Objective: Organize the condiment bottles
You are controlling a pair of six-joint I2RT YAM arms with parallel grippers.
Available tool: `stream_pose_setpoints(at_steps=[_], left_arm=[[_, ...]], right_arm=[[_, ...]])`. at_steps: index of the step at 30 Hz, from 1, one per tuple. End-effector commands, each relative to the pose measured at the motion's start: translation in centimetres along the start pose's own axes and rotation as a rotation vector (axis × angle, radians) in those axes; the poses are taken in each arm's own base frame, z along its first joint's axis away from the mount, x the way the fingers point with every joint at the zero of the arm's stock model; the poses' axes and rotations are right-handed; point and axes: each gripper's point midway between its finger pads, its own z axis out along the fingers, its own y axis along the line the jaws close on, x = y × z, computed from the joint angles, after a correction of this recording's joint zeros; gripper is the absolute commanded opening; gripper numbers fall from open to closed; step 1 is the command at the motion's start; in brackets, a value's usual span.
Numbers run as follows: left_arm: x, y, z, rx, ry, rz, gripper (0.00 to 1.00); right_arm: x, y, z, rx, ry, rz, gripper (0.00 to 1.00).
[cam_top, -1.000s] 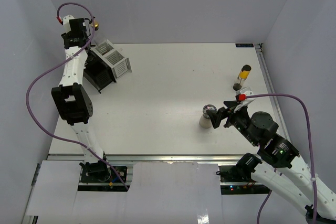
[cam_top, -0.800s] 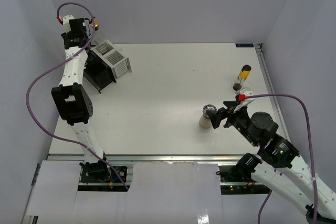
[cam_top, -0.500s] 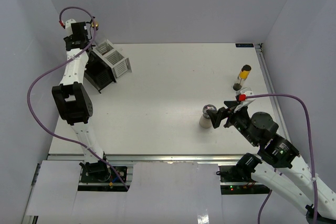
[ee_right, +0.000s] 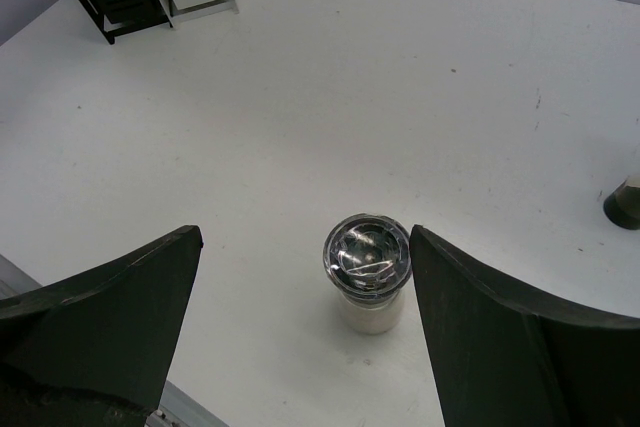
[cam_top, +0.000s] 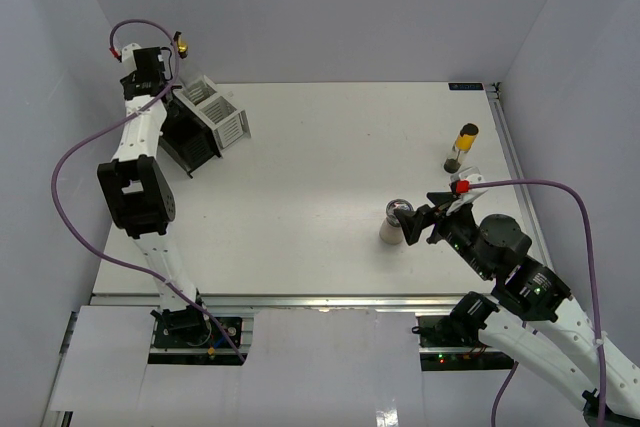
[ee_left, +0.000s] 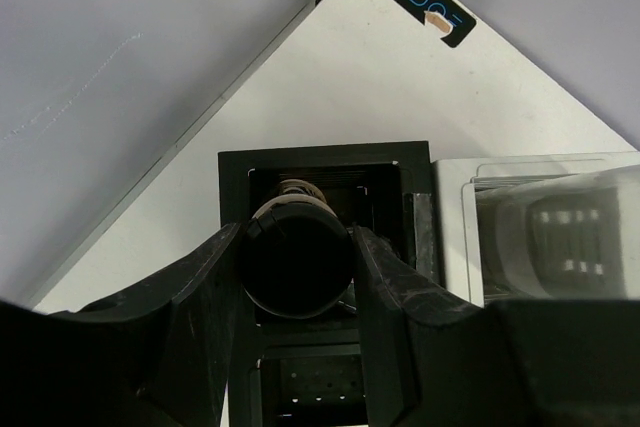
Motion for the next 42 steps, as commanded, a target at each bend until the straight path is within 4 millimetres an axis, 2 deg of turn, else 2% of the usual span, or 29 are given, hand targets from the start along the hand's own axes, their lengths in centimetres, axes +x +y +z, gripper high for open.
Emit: stream_pose_setpoints(at_steps=[1, 3, 9, 14, 17, 21, 27, 29, 30, 32, 35, 37, 39, 41, 42], left_arm=[[1.3, 0.4, 0.7, 0.001, 0.032, -0.017, 0.57], [1.4, 0.4, 0.8, -0.001, 0.034, -0.015, 0.64], [1.8, 0.5, 1.1, -0.010, 0.046, -0.012, 0.70], [0.6, 0.5, -0.1, 0.002, 0.034, -0.025, 0.79], [-1.3, 0.2, -2.1, 0.042, 0.019, -0.047, 0.82], [-3.5, -1.1, -6.1, 0.188, 0.009, -0.067, 0.84], [-3.6, -1.6, -10.8, 0.322, 0.017, -0.021, 0.87], [-3.1, -2.7, -12.4, 0.417, 0.036, -0.002, 0.86], [-2.3, -2.9, -13.8, 0.464, 0.045, 0.007, 0.86], [-0.7, -6.0, -17.0, 0.605, 0.057, 0.040, 0.86], [4.8, -10.9, -22.9, 0.754, 0.118, 0.176, 0.86], [8.1, -13.2, -25.7, 0.854, 0.171, 0.247, 0.85], [12.1, -15.6, -29.5, 0.958, 0.205, 0.325, 0.85], [15.9, -17.6, -34.1, 1.070, 0.220, 0.404, 0.85], [16.8, -17.8, -35.2, 1.100, 0.218, 0.412, 0.85]], right_arm=[[-1.1, -0.2, -0.3, 0.009, -0.041, -0.001, 0.91], [-1.1, -0.1, -0.4, 0.008, -0.042, -0.001, 0.91], [-1.2, -0.2, -0.4, 0.012, -0.044, 0.000, 0.91], [-1.1, -0.3, -0.3, 0.017, -0.042, -0.001, 0.91], [-0.9, -0.2, 0.0, 0.019, -0.029, -0.005, 0.91], [-0.6, 0.0, 0.4, 0.013, -0.006, -0.008, 0.91], [0.0, -0.1, 1.0, 0.028, 0.046, -0.021, 0.91], [0.2, -0.3, 1.1, 0.047, 0.064, -0.020, 0.91], [0.3, -0.4, 1.2, 0.058, 0.074, -0.018, 0.91], [0.1, -0.9, 1.2, 0.097, 0.085, -0.002, 0.91], [0.5, -2.0, 1.4, 0.179, 0.128, 0.028, 0.92], [1.5, -2.5, 1.6, 0.224, 0.176, 0.050, 0.92], [2.2, -2.9, 1.7, 0.260, 0.204, 0.061, 0.92], [2.5, -3.3, 1.6, 0.299, 0.217, 0.079, 0.93], [2.5, -3.6, 1.6, 0.314, 0.215, 0.087, 0.93]])
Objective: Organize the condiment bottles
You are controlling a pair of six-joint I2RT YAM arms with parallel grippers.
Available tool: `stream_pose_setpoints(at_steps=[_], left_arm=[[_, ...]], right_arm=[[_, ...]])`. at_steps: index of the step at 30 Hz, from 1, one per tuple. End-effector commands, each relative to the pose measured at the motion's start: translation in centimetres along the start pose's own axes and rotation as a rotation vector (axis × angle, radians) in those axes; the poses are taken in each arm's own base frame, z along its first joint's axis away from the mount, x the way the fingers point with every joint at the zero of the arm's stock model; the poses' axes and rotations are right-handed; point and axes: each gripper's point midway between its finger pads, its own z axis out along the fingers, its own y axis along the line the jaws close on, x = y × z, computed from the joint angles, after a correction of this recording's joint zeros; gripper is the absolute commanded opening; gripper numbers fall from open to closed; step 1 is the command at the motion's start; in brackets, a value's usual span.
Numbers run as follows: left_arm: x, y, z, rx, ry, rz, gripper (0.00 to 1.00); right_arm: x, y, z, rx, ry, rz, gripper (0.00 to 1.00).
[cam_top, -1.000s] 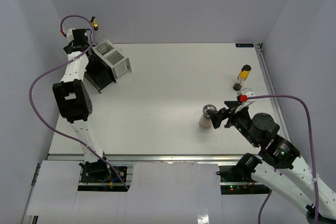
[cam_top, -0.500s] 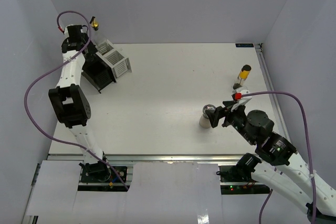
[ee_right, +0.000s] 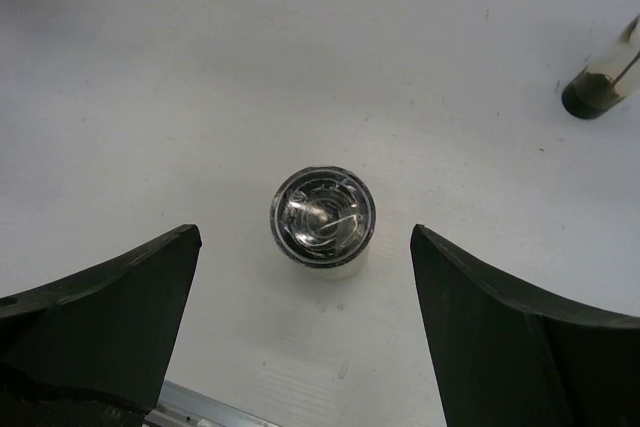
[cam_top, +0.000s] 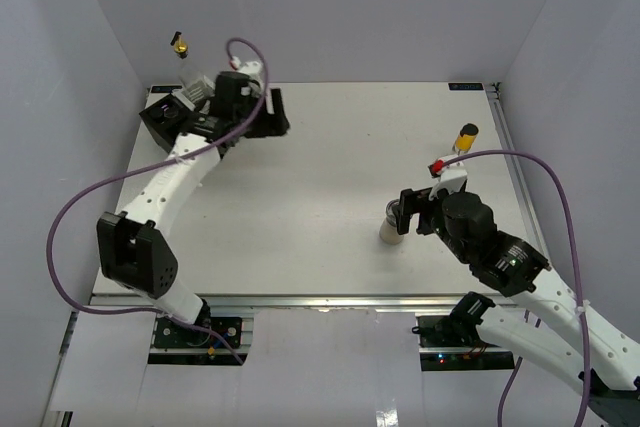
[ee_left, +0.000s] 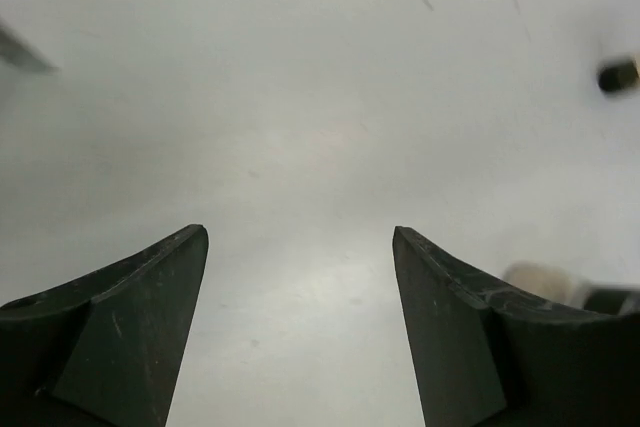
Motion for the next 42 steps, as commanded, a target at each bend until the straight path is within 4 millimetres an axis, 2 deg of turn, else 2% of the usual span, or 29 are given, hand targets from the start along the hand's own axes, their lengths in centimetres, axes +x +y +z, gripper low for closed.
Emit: stream_pose_setpoints(at_steps=[1, 3, 4, 8, 14, 17, 21, 23, 25, 26, 28, 35, 42], left_arm=[[4.7, -9.0, -2.1, 0.236, 0.043, 0.111, 0.85], [6.0, -12.1, -2.9, 0.315, 0.044, 0.132, 0.86], [7.2, -14.4, -3.7, 0.371, 0.056, 0.157, 0.86], [9.9, -19.5, -5.5, 0.469, 0.061, 0.230, 0.88], [11.8, -24.9, -5.5, 0.512, 0.086, 0.318, 0.92], [13.0, -26.5, -4.8, 0.499, 0.108, 0.372, 0.93], [14.7, -28.0, -3.0, 0.447, 0.130, 0.436, 0.95], [15.6, -29.0, -2.8, 0.450, 0.145, 0.460, 0.96], [16.1, -30.0, -2.3, 0.444, 0.151, 0.481, 0.96], [15.5, -30.6, -2.4, 0.441, 0.133, 0.481, 0.96], [16.4, -30.9, -1.6, 0.418, 0.154, 0.501, 0.97], [18.4, -30.6, 0.5, 0.341, 0.203, 0.529, 0.97], [19.3, -29.5, 1.7, 0.271, 0.209, 0.542, 0.98]], right_arm=[[-1.0, -1.7, -0.6, 0.118, -0.016, 0.090, 0.93], [-1.5, -2.3, -1.0, 0.157, -0.036, 0.121, 0.93], [-1.7, -3.3, -1.3, 0.209, -0.047, 0.147, 0.93], [-3.6, -5.3, -3.0, 0.311, -0.117, 0.208, 0.93], [-7.0, -7.6, -6.8, 0.367, -0.271, 0.313, 0.92], [-7.7, -8.1, -8.1, 0.353, -0.328, 0.350, 0.92], [-8.0, -8.5, -9.2, 0.332, -0.370, 0.358, 0.92], [-7.8, -8.7, -9.4, 0.338, -0.365, 0.352, 0.92], [-7.9, -8.8, -9.6, 0.341, -0.365, 0.353, 0.92], [-7.9, -8.8, -9.7, 0.340, -0.368, 0.353, 0.92], [-7.9, -8.9, -9.9, 0.334, -0.378, 0.356, 0.92], [-7.8, -9.2, -10.4, 0.329, -0.395, 0.354, 0.92], [-8.3, -9.3, -10.7, 0.326, -0.416, 0.351, 0.92]])
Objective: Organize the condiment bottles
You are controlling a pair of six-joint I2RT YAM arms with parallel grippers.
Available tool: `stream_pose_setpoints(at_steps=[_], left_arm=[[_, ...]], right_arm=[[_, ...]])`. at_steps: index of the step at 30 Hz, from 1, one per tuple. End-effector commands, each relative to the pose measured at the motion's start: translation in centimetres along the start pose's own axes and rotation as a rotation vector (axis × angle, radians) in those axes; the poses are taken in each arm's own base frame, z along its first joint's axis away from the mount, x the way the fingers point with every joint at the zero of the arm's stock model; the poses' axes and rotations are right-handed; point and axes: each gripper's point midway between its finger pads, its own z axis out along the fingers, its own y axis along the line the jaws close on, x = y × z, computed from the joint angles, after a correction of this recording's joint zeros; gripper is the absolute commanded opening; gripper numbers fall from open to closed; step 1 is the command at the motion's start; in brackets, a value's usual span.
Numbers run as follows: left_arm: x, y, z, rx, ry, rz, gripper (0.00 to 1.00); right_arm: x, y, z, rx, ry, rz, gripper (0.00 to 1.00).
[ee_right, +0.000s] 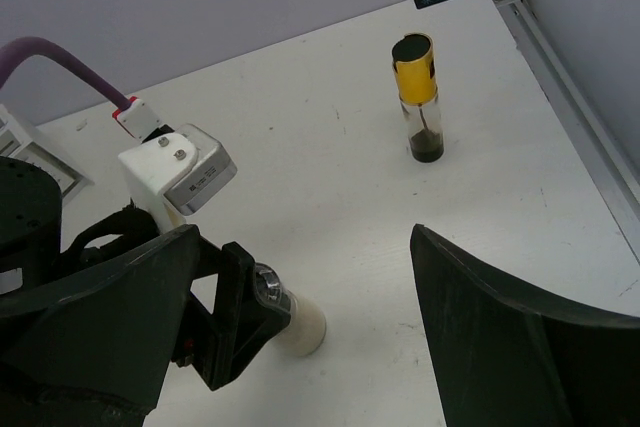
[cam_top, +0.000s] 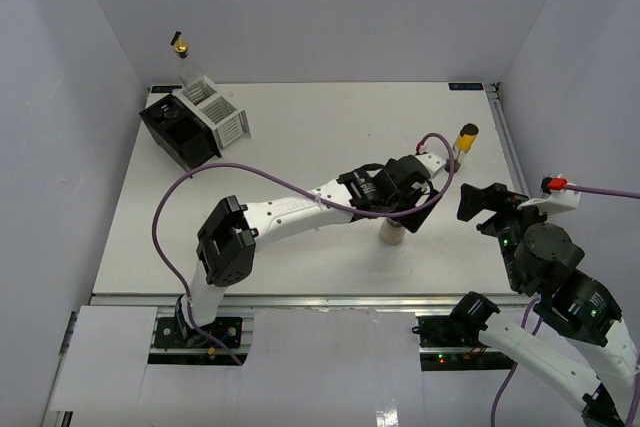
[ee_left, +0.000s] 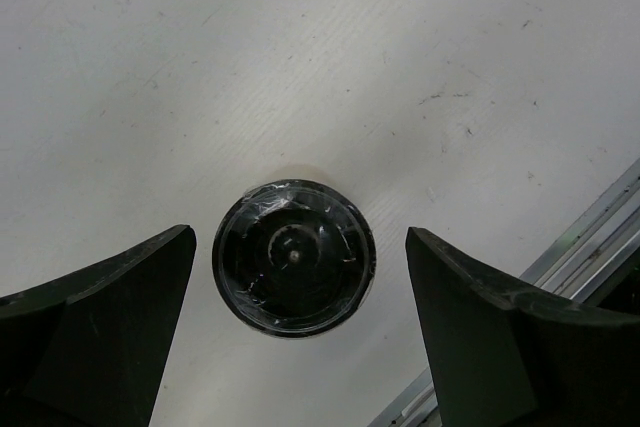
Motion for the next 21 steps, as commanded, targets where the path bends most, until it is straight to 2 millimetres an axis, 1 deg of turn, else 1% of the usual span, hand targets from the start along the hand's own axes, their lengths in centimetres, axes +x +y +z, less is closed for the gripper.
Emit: stream_pose_setpoints(at_steps=[1, 4, 8, 14, 21], left_arm=[[-0.2, 0.8, -0.3, -0.057, -0.001, 0.001, 0.98], [0.1, 1.0, -0.1, -0.071, 0.003, 0.002, 0.98], [0.5, 0.9, 0.2, -0.063, 0.011, -0.001, 0.98], [1.4, 0.8, 0.5, -0.058, 0.033, -0.021, 0.93], [2.6, 0.9, 1.3, -0.068, 0.067, -0.027, 0.92]], right_arm=[[-1.6, -0.2, -0.2, 0.010, -0.056, 0.029, 0.92], [-1.7, -0.2, -0.2, 0.009, -0.059, 0.030, 0.92], [-2.0, -0.3, -0.4, 0.003, -0.069, 0.039, 0.92], [-2.4, -0.5, -0.7, -0.002, -0.082, 0.050, 0.92], [-2.3, -0.7, -1.0, -0.016, -0.096, 0.076, 0.92]])
